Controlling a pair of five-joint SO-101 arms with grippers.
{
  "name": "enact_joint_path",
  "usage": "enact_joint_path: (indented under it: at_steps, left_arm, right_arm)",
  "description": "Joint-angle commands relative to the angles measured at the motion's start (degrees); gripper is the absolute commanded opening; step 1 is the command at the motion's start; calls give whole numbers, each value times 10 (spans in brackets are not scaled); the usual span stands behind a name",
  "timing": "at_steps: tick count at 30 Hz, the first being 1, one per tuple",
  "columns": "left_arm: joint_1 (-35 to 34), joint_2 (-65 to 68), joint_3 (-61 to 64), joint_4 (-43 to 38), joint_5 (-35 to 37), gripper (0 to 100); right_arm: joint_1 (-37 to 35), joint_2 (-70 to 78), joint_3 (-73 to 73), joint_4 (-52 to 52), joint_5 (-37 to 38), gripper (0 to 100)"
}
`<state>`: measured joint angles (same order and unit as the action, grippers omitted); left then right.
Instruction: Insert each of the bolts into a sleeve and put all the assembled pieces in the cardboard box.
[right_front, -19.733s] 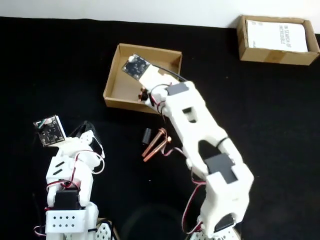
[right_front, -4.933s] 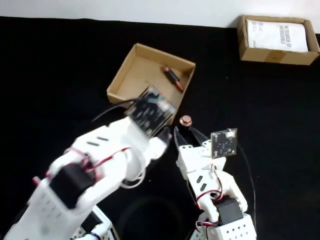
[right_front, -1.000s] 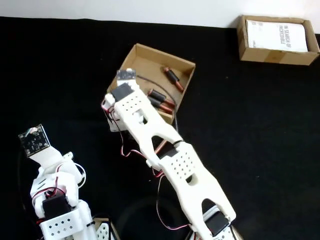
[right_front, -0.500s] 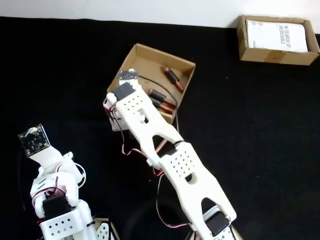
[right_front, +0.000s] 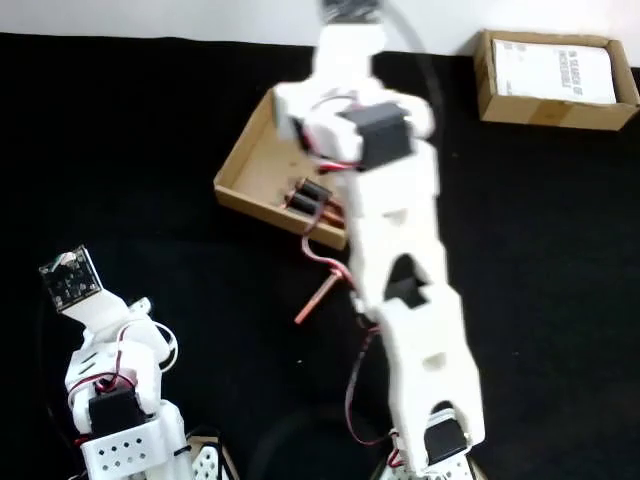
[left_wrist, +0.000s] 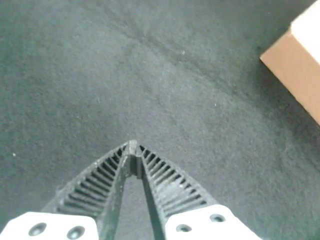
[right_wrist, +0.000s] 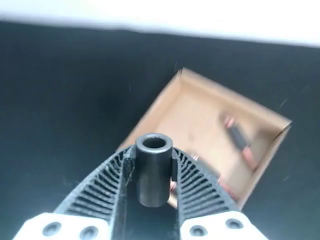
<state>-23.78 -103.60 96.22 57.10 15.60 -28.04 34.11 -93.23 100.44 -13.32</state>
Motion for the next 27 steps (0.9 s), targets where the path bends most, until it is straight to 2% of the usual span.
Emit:
enact_joint_path:
  at_steps: [1, 7, 10, 13, 15, 20, 24, 27]
  left_arm:
    - [25, -1, 7, 15, 4, 10]
    - [46, -1, -54, 73, 4, 10]
    - [87, -1, -109, 103, 4, 10]
    - [142, -1, -173, 132, 4, 10]
    - [178, 0, -211, 146, -11, 10]
    - [243, 54, -268, 152, -20, 12]
    - [278, 191, -341, 150, -20, 13]
    - [301, 318, -415, 149, -20, 13]
  right_arm:
    - [33, -174, 73, 8, 7, 6]
    - [51, -457, 407, 7, 20, 6]
    - [54, -585, 570, 6, 18, 6]
    - [96, -696, 705, 4, 17, 6]
    - [153, -760, 781, 4, 17, 6]
    - [355, -896, 980, -16, 17, 6]
    - [502, -1005, 1150, -63, 40, 6]
    - [572, -1101, 1278, -124, 84, 6]
